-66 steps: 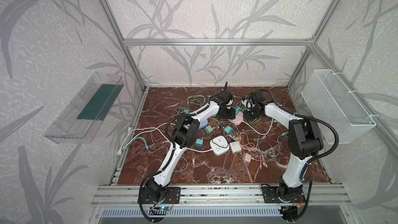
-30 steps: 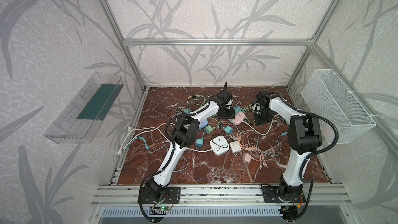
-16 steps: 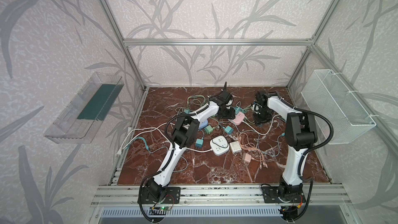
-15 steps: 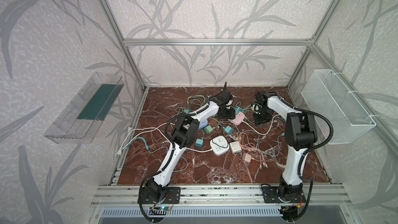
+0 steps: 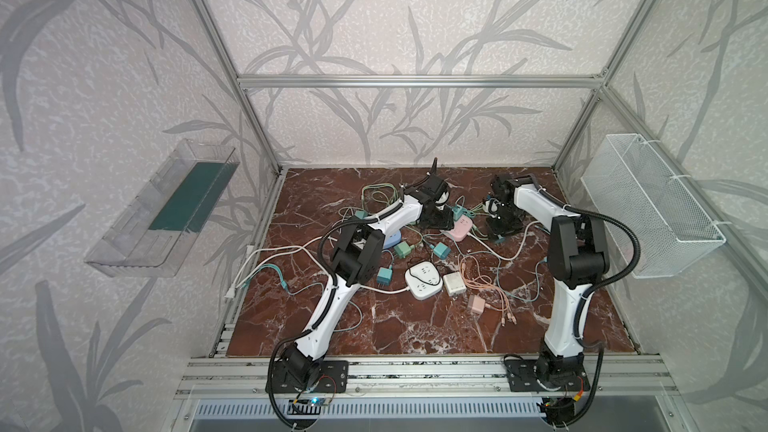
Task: Pull the plug off the socket
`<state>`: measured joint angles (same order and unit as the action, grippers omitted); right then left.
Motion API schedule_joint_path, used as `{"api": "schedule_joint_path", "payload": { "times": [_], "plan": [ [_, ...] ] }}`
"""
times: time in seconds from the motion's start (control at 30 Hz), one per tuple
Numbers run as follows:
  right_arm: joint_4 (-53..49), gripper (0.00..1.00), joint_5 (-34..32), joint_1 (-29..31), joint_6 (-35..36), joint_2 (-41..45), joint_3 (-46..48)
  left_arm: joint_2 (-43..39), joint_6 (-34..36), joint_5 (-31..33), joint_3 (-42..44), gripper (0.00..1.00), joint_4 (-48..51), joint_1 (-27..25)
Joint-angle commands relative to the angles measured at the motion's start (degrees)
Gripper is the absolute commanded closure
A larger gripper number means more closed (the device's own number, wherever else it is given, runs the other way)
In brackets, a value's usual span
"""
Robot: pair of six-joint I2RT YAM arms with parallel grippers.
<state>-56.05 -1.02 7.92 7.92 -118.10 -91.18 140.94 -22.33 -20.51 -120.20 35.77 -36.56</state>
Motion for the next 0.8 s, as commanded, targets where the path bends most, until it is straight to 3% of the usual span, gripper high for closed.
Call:
{"api": "schedule_joint_path", "payload": {
  "times": [0.0,0.33,0.77],
  "plan": [
    [0.64,0.39,0.74,0.20,-1.05,1.70,-0.19,0.82,-0.17,0.55,2.43,0.42,5.39,-0.58],
    [7.98,0.34,4.68,0.32,-0.58,10.67,3.97,-2.05,-2.77,-1.03,5.93,0.42,1.16,-0.02],
    [33.70,0.33,12.07,8.15,9.91,15.74,17.24,-3.19,-5.57,-4.54,9.75,0.43,-3.05,0.99]
  ]
}}
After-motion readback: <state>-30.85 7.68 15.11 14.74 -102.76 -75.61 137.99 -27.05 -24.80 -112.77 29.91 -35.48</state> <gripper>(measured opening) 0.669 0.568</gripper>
